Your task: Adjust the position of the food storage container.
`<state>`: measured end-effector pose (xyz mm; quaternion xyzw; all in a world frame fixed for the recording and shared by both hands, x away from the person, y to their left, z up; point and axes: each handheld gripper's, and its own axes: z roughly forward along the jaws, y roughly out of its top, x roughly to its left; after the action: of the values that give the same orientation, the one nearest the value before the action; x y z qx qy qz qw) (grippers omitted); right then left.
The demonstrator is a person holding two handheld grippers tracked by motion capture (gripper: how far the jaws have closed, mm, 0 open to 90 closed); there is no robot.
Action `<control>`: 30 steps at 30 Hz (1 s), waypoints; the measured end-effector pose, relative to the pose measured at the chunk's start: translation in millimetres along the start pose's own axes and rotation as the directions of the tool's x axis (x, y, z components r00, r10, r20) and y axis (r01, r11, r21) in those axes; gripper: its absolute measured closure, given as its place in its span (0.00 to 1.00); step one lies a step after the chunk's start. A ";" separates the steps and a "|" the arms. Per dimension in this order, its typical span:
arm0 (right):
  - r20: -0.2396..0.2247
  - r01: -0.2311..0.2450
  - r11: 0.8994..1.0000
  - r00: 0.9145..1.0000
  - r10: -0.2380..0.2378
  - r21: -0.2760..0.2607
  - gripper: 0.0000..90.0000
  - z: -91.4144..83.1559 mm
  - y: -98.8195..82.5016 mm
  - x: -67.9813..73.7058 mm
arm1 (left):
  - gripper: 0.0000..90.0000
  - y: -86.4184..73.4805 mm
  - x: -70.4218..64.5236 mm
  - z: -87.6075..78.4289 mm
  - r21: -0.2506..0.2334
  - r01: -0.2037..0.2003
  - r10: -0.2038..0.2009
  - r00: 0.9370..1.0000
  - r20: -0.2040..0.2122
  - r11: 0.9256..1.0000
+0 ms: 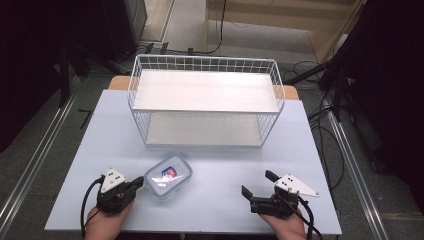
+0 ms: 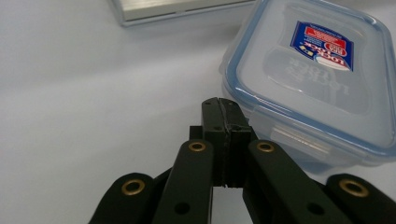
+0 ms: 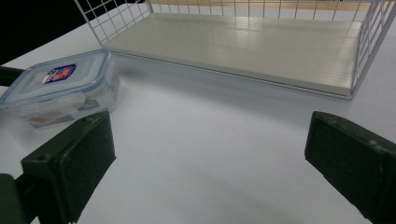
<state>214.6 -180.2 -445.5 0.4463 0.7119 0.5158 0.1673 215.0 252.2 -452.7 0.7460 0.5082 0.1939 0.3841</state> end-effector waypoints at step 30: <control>-0.020 -0.018 1.000 1.000 0.018 0.011 0.20 -1.7 0.4 -0.9 | 1.00 30.5 -65.2 56.8 -0.016 -0.076 0.078 0.990 0.120 0.997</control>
<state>214.1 -181.8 -444.6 0.4484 0.7123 0.5178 0.1529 245.6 165.9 -458.4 0.7733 0.4539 0.1661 0.4103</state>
